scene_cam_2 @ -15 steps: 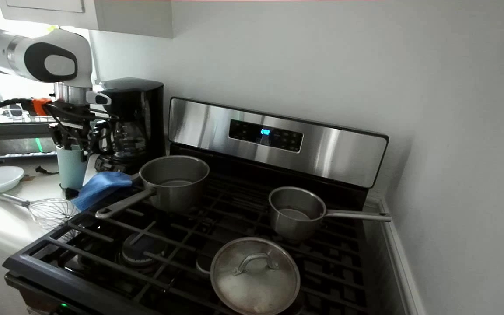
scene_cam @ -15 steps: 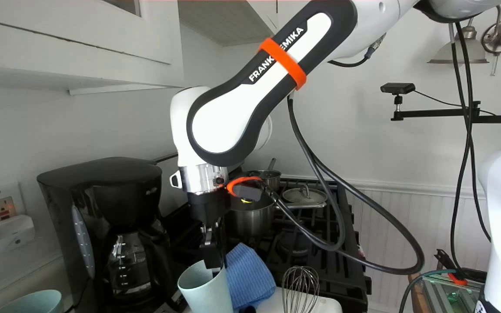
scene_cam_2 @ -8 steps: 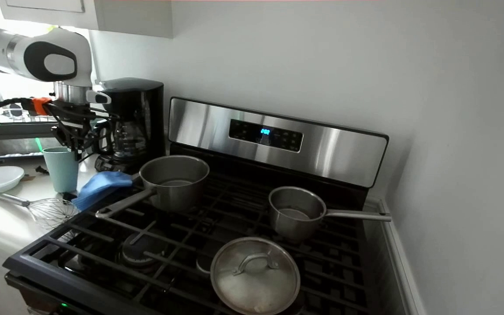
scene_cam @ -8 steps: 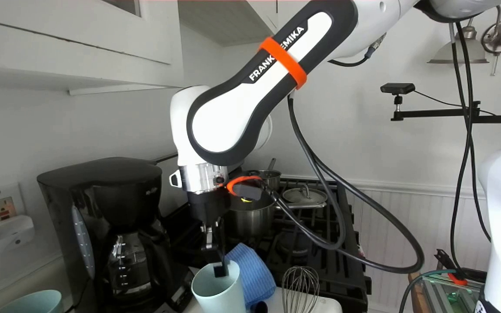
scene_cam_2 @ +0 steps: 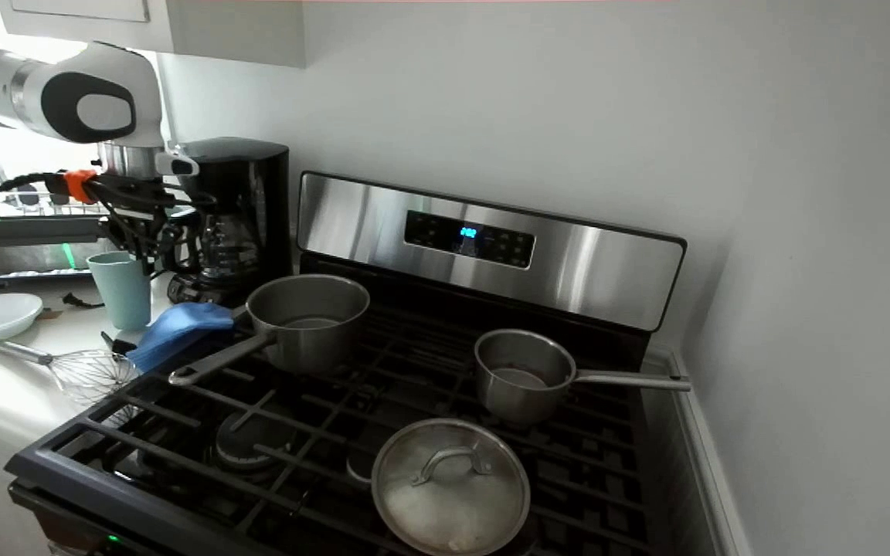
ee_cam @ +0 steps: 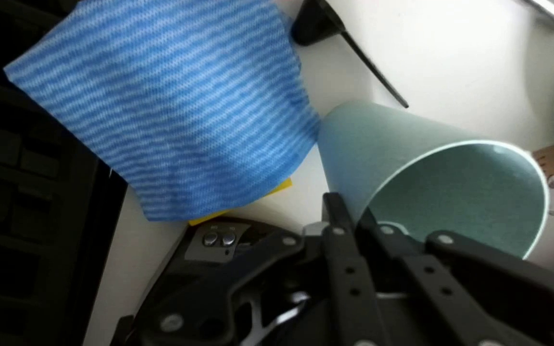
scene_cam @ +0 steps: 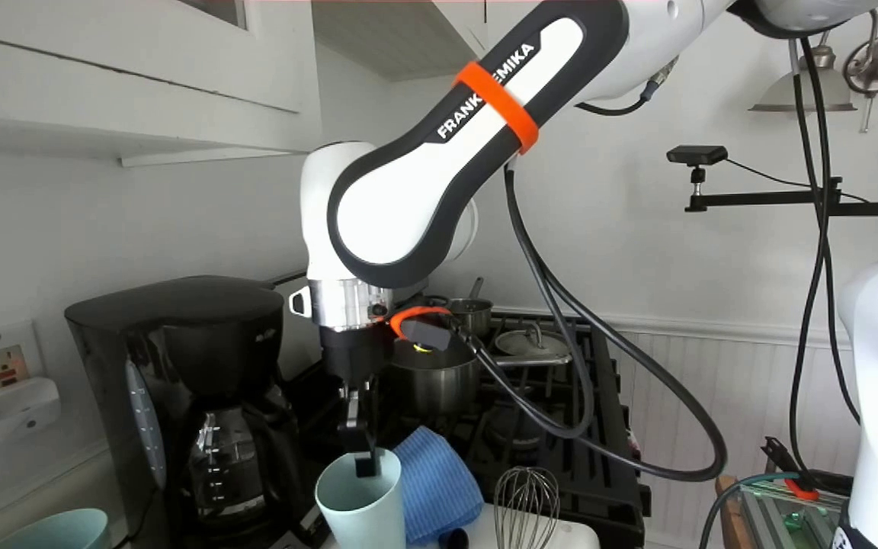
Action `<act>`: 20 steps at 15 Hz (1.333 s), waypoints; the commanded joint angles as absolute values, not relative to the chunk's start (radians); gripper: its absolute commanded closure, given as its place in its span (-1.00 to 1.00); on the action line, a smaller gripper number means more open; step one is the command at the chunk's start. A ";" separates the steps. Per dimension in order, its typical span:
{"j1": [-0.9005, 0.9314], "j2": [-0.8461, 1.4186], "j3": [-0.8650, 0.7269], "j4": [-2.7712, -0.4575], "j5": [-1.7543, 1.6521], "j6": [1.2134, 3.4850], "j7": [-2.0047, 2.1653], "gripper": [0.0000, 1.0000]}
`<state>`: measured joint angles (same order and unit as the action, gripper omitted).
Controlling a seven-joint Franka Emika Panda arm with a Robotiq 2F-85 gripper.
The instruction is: Put the blue cloth on the counter, pick up the cup on the left and pour the contents into the two pots on the stove
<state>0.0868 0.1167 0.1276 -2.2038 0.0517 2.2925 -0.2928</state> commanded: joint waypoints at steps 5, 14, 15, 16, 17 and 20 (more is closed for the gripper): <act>0.092 0.114 0.158 -2.264 0.133 2.391 -0.365 0.98; 0.074 0.054 0.146 -2.278 0.113 2.378 -0.429 -0.28; 0.070 0.039 0.145 -2.280 0.136 2.372 -0.453 -0.43; 0.066 0.021 0.142 -2.281 0.154 2.360 -0.475 -0.56; 0.065 0.005 0.136 -2.281 0.160 2.346 -0.487 -0.72; 0.055 -0.047 0.107 -2.276 0.167 2.259 -0.546 -1.00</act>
